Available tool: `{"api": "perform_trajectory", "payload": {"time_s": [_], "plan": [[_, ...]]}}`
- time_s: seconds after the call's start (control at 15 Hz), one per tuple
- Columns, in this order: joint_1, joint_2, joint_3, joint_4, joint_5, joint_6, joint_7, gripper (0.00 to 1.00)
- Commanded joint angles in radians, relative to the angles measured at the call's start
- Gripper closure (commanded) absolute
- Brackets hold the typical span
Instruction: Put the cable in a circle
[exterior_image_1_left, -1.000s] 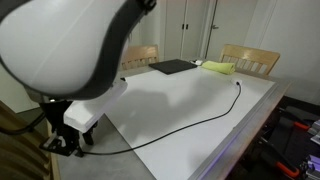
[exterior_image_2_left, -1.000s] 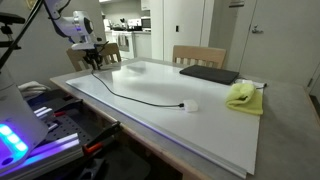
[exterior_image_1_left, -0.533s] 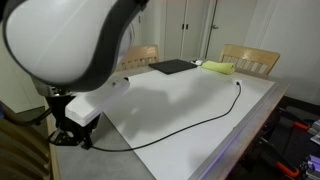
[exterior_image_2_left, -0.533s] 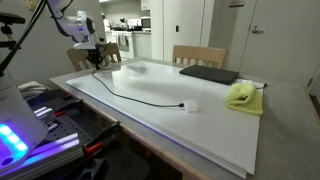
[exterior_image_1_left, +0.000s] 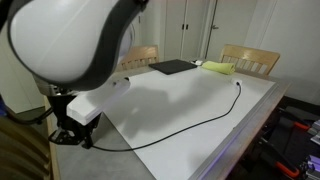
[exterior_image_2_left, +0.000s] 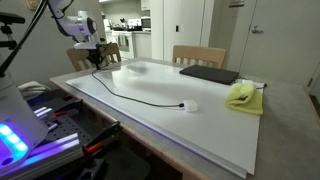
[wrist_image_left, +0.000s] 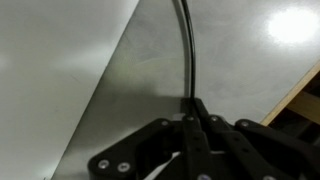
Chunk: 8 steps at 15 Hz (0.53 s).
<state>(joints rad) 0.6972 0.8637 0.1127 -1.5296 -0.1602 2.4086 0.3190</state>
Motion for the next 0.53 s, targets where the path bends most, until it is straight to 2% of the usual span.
{"api": "perform_trajectory", "payload": {"time_s": [0.0,0.47], "plan": [[-0.001,0.003,0.001,0.009,0.005,0.000,-0.009,0.99],[0.007,-0.071,-0.045,0.004,-0.027,-0.008,0.026,0.99]]}}
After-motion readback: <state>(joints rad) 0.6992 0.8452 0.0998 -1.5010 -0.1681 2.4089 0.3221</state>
